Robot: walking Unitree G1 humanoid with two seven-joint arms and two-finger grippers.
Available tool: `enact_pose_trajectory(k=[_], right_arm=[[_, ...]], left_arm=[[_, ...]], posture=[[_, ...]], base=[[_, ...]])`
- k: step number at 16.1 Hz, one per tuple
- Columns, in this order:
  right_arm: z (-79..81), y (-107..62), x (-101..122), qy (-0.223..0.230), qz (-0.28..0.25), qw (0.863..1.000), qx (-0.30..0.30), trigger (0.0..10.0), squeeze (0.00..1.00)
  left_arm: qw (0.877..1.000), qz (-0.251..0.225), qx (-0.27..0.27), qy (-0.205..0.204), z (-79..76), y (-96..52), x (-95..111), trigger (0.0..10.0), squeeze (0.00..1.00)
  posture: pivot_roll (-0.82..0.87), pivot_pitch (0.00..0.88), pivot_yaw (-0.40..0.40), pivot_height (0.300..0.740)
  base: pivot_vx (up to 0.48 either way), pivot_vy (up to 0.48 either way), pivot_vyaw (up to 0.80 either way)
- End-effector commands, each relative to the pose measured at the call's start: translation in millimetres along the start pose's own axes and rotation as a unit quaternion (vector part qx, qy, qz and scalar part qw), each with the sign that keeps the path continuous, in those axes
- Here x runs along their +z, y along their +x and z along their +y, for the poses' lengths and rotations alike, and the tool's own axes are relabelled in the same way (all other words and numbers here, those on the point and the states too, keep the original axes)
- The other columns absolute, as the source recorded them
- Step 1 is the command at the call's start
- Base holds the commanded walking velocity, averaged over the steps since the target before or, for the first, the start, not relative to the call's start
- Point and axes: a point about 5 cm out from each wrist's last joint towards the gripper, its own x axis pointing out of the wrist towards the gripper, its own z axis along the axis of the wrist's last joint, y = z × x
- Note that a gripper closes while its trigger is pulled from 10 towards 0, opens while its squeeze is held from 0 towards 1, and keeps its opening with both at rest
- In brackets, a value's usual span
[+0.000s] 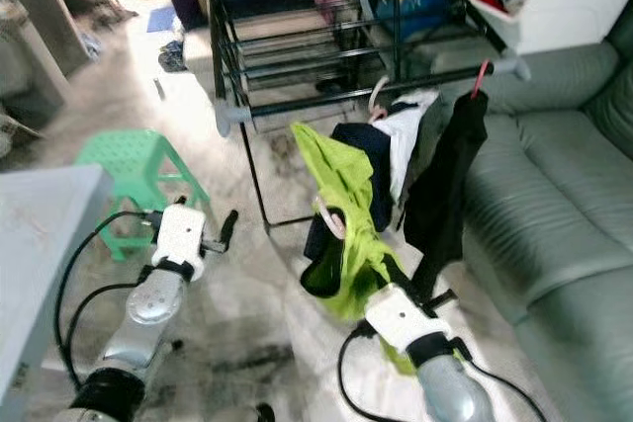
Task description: Hang hanger
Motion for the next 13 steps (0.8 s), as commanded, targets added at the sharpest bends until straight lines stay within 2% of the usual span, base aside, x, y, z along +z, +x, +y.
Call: enact_pose_trajectory(k=[1, 4, 5, 9, 12, 13], right_arm=[[6.2, 4.3, 11.1, 0.033, -0.026, 0.999, 0.021, 10.0, 0.0], [11.9, 10.2, 12.3, 0.076, -0.023, 0.995, 0.067, 10.0, 0.0], [4.7, 21.7, 20.9, 0.107, -0.039, 0.991, 0.07, 10.0, 0.0], [-3.6, 43.6, 40.8, 0.168, -0.063, 0.982, 0.056, 10.0, 0.0], [-2.7, 43.5, 38.9, 0.177, -0.054, 0.981, 0.048, 10.0, 0.0], [-5.0, 43.3, 33.7, 0.188, -0.035, 0.981, 0.022, 10.0, 0.0]], left_arm=[[1.0, 0.006, -0.002, 0.004, 4.7, -2.1, -2.3, 10.0, 0.0], [1.0, 0.009, 0.002, 0.009, 6.3, -3.5, -3.5, 10.0, 0.0], [1.0, 0.011, 0.005, 0.012, 7.3, -2.9, -3.9, 10.0, 0.0], [1.0, 0.013, 0.005, 0.009, 6.9, -0.6, -3.5, 10.0, 0.0], [1.0, 0.02, 0.005, -0.001, 7.4, -1.8, -5.2, 10.0, 0.0], [1.0, 0.028, 0.002, -0.012, 8.4, -3.0, -7.8, 10.0, 0.0]], posture=[[-0.1, 0.0, 0.075, 0.74], [-0.1, 0.0, 0.073, 0.74], [-0.1, 0.0, 0.073, 0.74], [-0.09, 0.0, 0.066, 0.74], [-0.09, 0.0, 0.064, 0.74], [-0.09, 0.0, 0.065, 0.74]], base=[[0.0, 0.0, 0.43], [0.0, 0.0, 0.43], [0.0, 0.0, 0.47], [0.0, 0.0, 0.72], [0.0, 0.0, 0.8], [0.0, 0.0, 0.0]])
